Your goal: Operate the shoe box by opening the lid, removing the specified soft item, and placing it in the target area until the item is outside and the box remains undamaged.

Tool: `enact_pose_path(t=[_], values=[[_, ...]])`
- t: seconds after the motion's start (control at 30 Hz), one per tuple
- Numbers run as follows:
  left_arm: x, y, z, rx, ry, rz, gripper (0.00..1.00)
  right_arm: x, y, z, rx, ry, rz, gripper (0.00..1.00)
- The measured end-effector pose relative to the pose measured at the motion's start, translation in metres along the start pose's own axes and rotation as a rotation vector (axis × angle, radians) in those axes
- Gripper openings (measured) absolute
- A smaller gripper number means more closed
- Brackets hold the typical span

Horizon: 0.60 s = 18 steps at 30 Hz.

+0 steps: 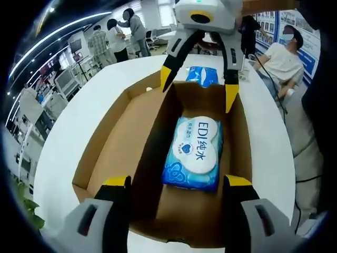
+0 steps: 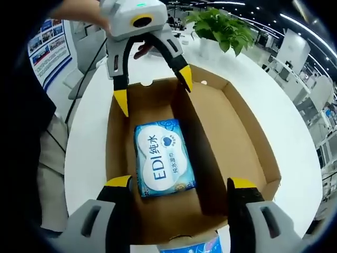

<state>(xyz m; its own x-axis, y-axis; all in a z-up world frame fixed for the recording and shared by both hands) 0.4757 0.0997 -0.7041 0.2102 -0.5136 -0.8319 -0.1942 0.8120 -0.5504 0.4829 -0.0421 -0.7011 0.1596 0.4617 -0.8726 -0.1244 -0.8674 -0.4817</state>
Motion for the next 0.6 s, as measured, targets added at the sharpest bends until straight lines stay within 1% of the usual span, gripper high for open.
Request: enact_pose_path(t=[0.07, 0.1, 0.13, 0.17, 0.2, 0.23, 0.3, 0.33, 0.37, 0.4, 0.43, 0.47, 0.5, 0.57, 0.6], values=[[0.005, 0.002, -0.004, 0.022, 0.01, 0.012, 0.69, 0.005, 0.002, 0.0, -0.003, 0.008, 0.0, 0.72], [0.007, 0.0, -0.004, 0.091, 0.0, 0.011, 0.68, 0.008, 0.003, 0.001, -0.006, 0.006, 0.0, 0.72], [0.012, 0.001, -0.007, 0.091, 0.01, 0.003, 0.69, 0.01, 0.003, 0.002, -0.008, 0.003, 0.001, 0.72], [0.015, 0.0, -0.007, 0.085, 0.02, 0.007, 0.7, 0.012, 0.003, 0.001, -0.023, 0.024, 0.0, 0.73], [0.019, 0.0, -0.007, 0.081, 0.026, 0.01, 0.71, 0.013, 0.004, 0.0, -0.026, 0.029, 0.005, 0.73], [0.021, 0.0, -0.007, 0.079, 0.029, 0.011, 0.71, 0.013, 0.003, -0.002, -0.042, 0.042, 0.007, 0.7], [0.028, -0.003, -0.006, 0.054, 0.035, 0.006, 0.7, 0.013, 0.002, -0.006, -0.019, 0.043, -0.012, 0.67], [0.029, -0.004, -0.006, 0.053, 0.039, 0.003, 0.69, 0.011, 0.0, -0.006, 0.006, 0.035, -0.007, 0.67], [0.029, -0.005, -0.007, 0.053, 0.045, -0.006, 0.69, 0.009, -0.004, -0.004, -0.008, 0.034, -0.011, 0.67], [0.03, -0.006, -0.007, 0.053, 0.048, -0.011, 0.7, 0.007, -0.013, -0.002, -0.035, 0.032, -0.054, 0.67], [0.03, -0.005, -0.009, 0.05, 0.056, -0.011, 0.7, 0.004, -0.018, 0.007, -0.035, 0.004, -0.073, 0.65], [0.031, -0.004, -0.01, 0.047, 0.069, -0.013, 0.71, 0.006, -0.017, 0.017, -0.032, -0.033, -0.058, 0.64], [0.033, -0.003, -0.011, 0.046, 0.076, -0.011, 0.71, 0.008, -0.016, 0.019, -0.054, -0.038, -0.045, 0.64], [0.036, 0.004, -0.012, 0.061, 0.09, 0.011, 0.7, 0.016, -0.012, 0.018, -0.114, -0.015, -0.021, 0.64], [0.037, 0.005, -0.012, 0.068, 0.089, 0.014, 0.7, 0.019, -0.009, 0.016, -0.1, -0.012, -0.014, 0.62]])
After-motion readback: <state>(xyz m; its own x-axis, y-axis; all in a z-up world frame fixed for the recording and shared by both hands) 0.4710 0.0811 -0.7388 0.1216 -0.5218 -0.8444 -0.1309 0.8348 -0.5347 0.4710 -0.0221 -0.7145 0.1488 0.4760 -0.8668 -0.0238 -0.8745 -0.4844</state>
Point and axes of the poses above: the point that each gripper's makers call its tool centre point, and the gripper's own axes: x roughly forward along the fingers, z roughly to its left, y roughly out of its underside, the point moved 3 cm from there along -x, roughly backward along the fingers, and after that the axes turned 2 degrees about z, right-handed, at the moved point
